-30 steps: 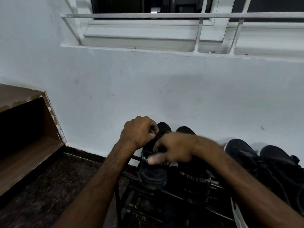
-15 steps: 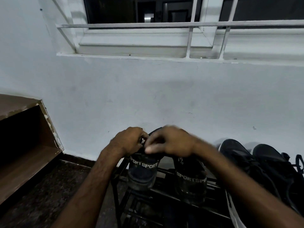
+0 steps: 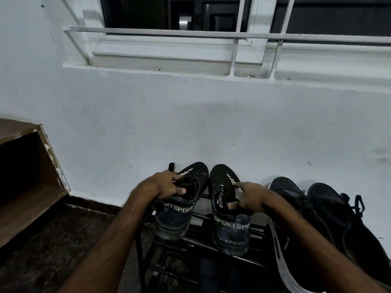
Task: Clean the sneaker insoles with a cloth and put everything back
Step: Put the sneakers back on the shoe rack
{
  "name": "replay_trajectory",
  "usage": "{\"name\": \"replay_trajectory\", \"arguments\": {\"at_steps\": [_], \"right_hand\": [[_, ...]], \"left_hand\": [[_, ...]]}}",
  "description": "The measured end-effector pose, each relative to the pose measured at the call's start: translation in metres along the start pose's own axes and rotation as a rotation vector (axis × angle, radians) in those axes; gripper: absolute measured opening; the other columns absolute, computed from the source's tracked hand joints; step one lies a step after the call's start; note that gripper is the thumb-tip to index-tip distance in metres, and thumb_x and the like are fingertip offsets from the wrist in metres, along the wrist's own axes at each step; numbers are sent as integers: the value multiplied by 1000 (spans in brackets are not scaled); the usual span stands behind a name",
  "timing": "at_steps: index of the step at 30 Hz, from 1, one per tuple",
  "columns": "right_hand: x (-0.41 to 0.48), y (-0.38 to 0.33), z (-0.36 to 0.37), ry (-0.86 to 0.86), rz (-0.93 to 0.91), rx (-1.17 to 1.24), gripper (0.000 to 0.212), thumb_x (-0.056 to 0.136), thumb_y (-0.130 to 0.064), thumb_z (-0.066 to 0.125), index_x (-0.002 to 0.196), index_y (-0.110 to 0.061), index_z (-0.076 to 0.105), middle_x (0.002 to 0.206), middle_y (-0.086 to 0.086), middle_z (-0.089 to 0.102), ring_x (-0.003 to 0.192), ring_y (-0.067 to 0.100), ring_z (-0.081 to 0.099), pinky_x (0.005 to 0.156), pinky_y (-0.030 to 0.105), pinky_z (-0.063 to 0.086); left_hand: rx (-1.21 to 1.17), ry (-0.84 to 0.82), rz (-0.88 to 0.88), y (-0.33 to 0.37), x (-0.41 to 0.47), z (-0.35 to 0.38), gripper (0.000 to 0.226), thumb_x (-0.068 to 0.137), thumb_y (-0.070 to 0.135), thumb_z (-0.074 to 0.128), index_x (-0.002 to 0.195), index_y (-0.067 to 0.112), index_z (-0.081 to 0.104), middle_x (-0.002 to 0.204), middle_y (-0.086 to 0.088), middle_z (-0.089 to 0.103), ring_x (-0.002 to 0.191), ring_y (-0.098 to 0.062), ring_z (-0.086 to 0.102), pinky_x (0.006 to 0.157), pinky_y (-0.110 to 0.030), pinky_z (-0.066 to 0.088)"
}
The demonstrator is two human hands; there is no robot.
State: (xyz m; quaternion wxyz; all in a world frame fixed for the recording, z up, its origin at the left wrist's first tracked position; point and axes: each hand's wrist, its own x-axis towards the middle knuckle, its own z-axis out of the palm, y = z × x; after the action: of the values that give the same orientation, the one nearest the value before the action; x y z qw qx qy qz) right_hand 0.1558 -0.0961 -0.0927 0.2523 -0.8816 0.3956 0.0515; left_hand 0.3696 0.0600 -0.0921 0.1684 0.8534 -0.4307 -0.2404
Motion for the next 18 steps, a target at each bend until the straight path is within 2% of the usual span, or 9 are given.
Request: {"name": "replay_trajectory", "arguments": {"at_steps": [3,5,7,10,16,18], "right_hand": [[-3,-3,7,40,11,274,60,76,-21,83,129,-12,55,108,12,68,89,25,70,80,38,60],[-6,-12,15,37,11,393,43,80,-8,75,120,-7,60,95,16,71,76,27,72,74,43,61],[-4,-20,21,61,-19,358,41,80,-10,70,120,-9,64,94,16,72,77,28,73,73,44,62],[0,-28,24,80,-52,300,53,77,-15,68,130,-14,60,100,14,71,79,25,73,76,41,61],[-2,-27,22,65,-71,249,53,83,-10,64,136,-12,54,95,13,71,71,24,73,74,35,61],[-1,-26,23,66,-66,271,58,85,-9,64,141,-9,49,100,15,70,74,26,73,75,37,61]], "left_hand": [[22,26,-31,1,0,0,57,88,27,73,142,30,54,134,-7,62,122,-24,57,103,-33,45],[25,38,-58,-1,-1,0,60,88,21,73,143,29,51,133,-9,62,120,-26,59,91,-31,51],[19,69,-76,-5,-2,0,59,87,11,69,140,32,54,126,-11,65,112,-28,63,79,-32,55],[72,150,-100,-10,-3,0,57,85,9,62,134,39,59,117,-8,70,109,-28,65,92,-35,54],[67,179,-101,-13,-4,0,55,84,15,64,130,45,60,117,-8,69,108,-29,65,91,-36,55],[77,181,-100,-13,-4,0,55,85,17,64,132,45,58,119,-8,68,110,-29,64,94,-37,53]]}}
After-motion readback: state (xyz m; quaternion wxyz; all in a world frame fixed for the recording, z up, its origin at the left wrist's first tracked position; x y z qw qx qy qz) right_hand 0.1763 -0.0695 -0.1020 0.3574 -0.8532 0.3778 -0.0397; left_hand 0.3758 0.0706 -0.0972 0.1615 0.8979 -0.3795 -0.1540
